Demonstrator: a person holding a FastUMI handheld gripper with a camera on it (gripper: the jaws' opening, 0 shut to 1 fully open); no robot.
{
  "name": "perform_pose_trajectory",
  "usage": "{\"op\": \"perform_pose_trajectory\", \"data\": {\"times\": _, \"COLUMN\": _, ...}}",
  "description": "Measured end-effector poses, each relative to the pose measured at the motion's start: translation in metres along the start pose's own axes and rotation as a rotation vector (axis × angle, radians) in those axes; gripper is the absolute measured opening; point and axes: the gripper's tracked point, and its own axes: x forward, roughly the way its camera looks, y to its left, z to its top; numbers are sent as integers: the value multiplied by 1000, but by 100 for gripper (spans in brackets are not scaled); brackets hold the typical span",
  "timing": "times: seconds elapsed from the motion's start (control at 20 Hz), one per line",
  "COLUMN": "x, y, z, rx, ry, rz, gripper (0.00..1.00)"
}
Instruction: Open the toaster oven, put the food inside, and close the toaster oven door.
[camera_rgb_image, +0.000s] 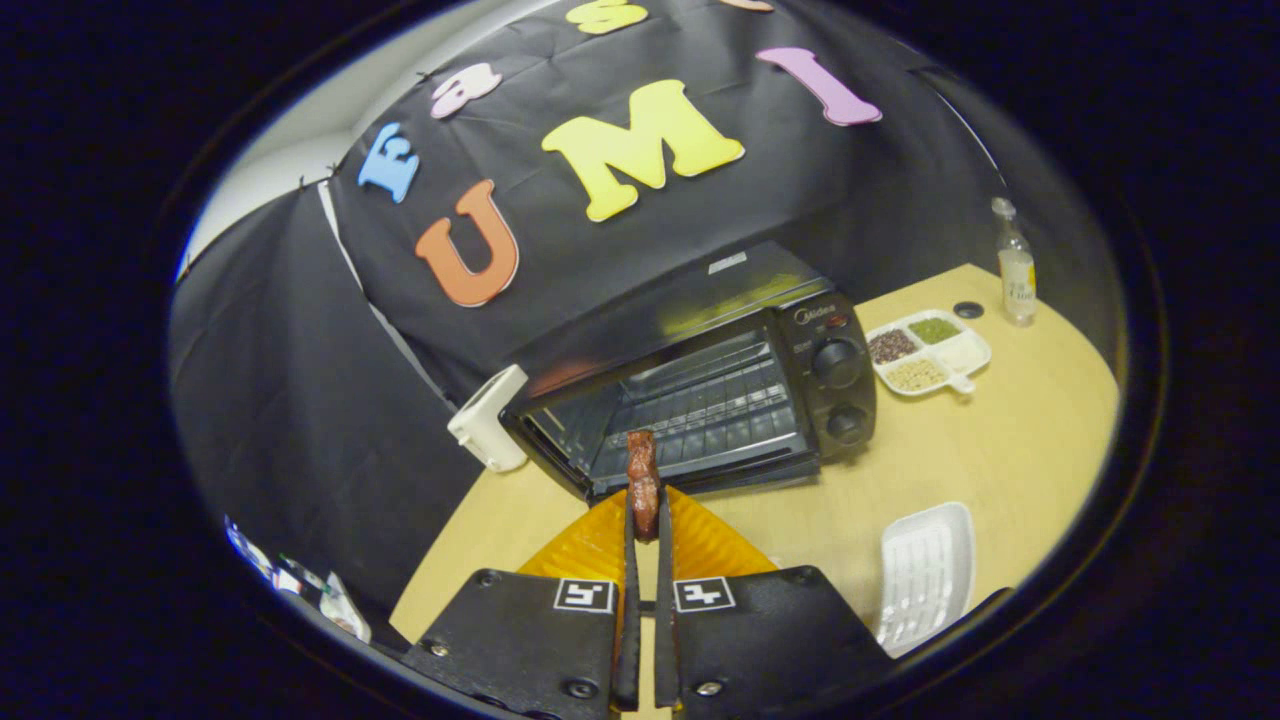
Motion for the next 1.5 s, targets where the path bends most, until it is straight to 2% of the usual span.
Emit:
{"op": "perform_pose_trajectory", "data": {"times": 0.25, "x": 68, "y": 3, "z": -3, "rx": 294, "ry": -23, "rz": 113, "gripper": 9}}
{"op": "perform_pose_trajectory", "data": {"times": 0.35, "x": 96, "y": -2, "z": 2, "rx": 349, "ry": -39, "rz": 133, "gripper": 8}}
{"op": "perform_pose_trajectory", "data": {"times": 0.55, "x": 130, "y": -20, "z": 7, "rx": 326, "ry": -81, "rz": 102, "gripper": 9}}
{"op": "perform_pose_trajectory", "data": {"times": 0.85, "x": 135, "y": -28, "z": 6, "rx": 187, "ry": -103, "rz": 19, "gripper": 13}}
{"op": "perform_pose_trajectory", "data": {"times": 0.9, "x": 133, "y": -33, "z": 9, "rx": 161, "ry": -118, "rz": -16, "gripper": 14}}
{"op": "perform_pose_trajectory", "data": {"times": 1.0, "x": 127, "y": -45, "z": 20, "rx": 98, "ry": -165, "rz": -94, "gripper": 24}}
{"op": "perform_pose_trajectory", "data": {"times": 1.1, "x": 119, "y": -56, "z": 21, "rx": 63, "ry": -171, "rz": -149, "gripper": 43}}
{"op": "perform_pose_trajectory", "data": {"times": 1.15, "x": 115, "y": -58, "z": 20, "rx": 49, "ry": -171, "rz": -158, "gripper": 53}}
{"op": "perform_pose_trajectory", "data": {"times": 1.2, "x": 109, "y": -56, "z": 20, "rx": 33, "ry": -170, "rz": -154, "gripper": 56}}
{"op": "perform_pose_trajectory", "data": {"times": 1.25, "x": 100, "y": -53, "z": 20, "rx": 8, "ry": -168, "rz": -147, "gripper": 64}}
{"op": "perform_pose_trajectory", "data": {"times": 1.35, "x": 79, "y": -57, "z": 12, "rx": -55, "ry": -168, "rz": -189, "gripper": 80}}
{"op": "perform_pose_trajectory", "data": {"times": 1.5, "x": 41, "y": -41, "z": -5, "rx": -202, "ry": -172, "rz": -213, "gripper": 87}}
